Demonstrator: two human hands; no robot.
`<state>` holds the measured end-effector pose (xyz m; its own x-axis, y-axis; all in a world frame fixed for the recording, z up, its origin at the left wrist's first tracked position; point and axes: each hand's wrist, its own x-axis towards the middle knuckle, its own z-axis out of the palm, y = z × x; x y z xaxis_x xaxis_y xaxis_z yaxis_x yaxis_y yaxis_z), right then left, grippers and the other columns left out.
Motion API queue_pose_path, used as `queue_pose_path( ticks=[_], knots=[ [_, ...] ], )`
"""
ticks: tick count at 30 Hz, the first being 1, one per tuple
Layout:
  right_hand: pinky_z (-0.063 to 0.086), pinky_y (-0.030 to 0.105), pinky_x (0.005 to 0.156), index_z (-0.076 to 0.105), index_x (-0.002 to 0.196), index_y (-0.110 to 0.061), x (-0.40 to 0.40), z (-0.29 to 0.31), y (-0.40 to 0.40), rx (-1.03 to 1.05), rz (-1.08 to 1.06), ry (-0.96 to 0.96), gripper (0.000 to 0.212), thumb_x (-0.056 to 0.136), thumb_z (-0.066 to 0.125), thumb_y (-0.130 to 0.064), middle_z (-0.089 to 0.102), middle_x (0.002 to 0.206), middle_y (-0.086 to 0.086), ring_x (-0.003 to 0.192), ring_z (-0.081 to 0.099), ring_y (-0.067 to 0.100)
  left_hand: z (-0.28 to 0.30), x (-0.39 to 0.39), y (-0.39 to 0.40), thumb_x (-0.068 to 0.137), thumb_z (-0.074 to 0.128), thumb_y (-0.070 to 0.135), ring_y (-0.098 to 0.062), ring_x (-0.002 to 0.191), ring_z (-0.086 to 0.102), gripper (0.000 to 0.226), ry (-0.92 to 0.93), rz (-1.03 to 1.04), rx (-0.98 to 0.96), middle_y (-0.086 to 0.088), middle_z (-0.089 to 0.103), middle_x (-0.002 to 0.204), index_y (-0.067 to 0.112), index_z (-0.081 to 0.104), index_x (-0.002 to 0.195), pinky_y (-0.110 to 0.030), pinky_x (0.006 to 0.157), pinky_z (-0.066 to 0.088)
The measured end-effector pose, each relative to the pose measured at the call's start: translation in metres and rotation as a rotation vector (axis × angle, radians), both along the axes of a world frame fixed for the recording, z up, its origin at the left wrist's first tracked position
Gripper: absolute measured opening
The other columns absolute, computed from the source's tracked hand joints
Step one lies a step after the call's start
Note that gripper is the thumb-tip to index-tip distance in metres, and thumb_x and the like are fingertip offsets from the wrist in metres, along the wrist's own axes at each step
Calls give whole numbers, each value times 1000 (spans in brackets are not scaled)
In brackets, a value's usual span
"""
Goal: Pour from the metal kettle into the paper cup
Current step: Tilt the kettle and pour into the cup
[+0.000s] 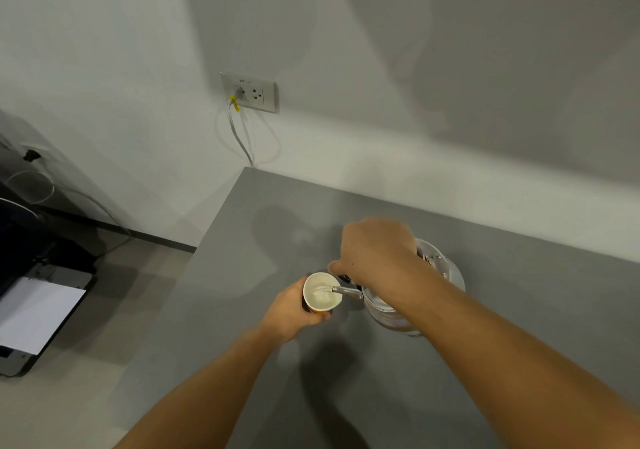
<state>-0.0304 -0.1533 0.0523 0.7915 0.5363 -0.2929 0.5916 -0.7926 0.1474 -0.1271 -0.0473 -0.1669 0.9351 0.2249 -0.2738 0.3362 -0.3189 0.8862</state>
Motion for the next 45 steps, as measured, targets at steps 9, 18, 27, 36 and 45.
queue_pose_path(
  ticks=[9, 18, 27, 36, 45],
  knots=[
    [24, 25, 44, 43, 57, -22, -3, 5, 2, -25, 1, 17, 40, 87, 65, -37, 46, 59, -3, 48, 37, 15, 0, -1, 0, 66, 90, 27, 11, 100, 64, 65, 6, 8, -10, 34, 69, 105, 60, 56, 109, 0, 76, 42],
    [22, 26, 44, 42, 56, -22, -6, 4, 3, -32, 20, -5, 42, 88, 66, -37, 44, 58, -3, 47, 35, 15, 0, 0, 0, 64, 89, 30, 8, 101, 66, 68, 4, 2, -16, 32, 70, 106, 68, 54, 109, 0, 78, 43],
    [23, 26, 43, 42, 55, -22, -5, 4, 4, -29, 12, 0, 41, 86, 66, -36, 44, 57, -2, 46, 36, 15, -3, 0, 0, 64, 90, 32, 1, 104, 67, 67, -1, 1, 2, 20, 73, 111, 54, 56, 118, -3, 80, 44],
    [23, 25, 44, 41, 56, -22, -5, 6, 3, -30, 13, -1, 42, 87, 66, -36, 43, 58, -2, 47, 35, 16, -3, 0, 2, 65, 90, 29, 4, 105, 66, 65, 5, -2, 10, 20, 73, 112, 55, 56, 115, -2, 80, 44],
    [23, 26, 44, 40, 57, -22, -7, 7, 0, -21, 33, 2, 42, 89, 65, -36, 42, 59, -2, 65, 50, 23, -4, -1, 2, 66, 91, 27, 10, 103, 64, 66, 10, 1, 8, 26, 71, 108, 58, 54, 111, 0, 78, 42]
  ],
)
